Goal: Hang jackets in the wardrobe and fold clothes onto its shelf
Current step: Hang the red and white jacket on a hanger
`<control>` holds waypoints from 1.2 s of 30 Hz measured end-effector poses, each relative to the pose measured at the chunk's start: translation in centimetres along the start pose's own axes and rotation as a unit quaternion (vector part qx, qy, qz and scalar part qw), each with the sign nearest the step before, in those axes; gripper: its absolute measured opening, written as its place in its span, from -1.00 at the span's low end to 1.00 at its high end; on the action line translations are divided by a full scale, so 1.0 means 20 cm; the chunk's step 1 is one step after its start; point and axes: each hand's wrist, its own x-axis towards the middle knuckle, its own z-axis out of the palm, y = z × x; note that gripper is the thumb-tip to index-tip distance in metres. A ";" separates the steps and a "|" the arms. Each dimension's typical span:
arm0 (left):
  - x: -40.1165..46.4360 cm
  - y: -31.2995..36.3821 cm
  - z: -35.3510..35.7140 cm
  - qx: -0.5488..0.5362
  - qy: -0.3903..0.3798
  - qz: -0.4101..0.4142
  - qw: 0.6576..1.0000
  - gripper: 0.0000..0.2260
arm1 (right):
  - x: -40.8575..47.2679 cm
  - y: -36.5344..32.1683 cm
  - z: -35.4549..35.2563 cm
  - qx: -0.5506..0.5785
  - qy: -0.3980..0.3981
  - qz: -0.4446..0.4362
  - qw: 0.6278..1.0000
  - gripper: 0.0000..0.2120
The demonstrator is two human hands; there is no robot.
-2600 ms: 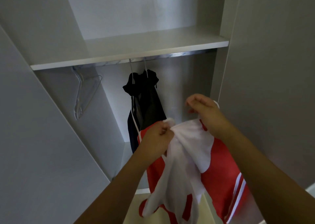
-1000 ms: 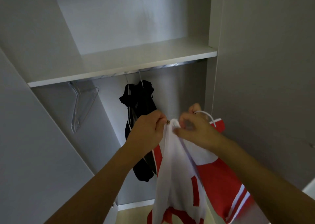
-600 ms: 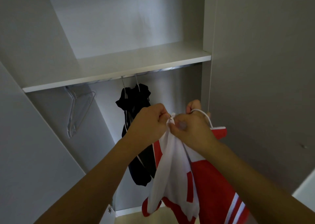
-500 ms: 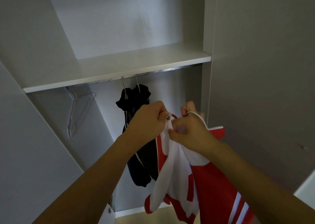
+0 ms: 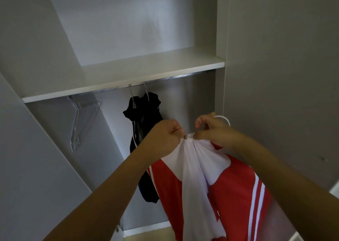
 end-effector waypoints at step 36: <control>0.10 0.13 -0.09 -0.149 0.037 -0.058 0.986 -0.73 | -0.07 -0.17 0.08 -0.292 0.145 -0.138 0.935 -0.74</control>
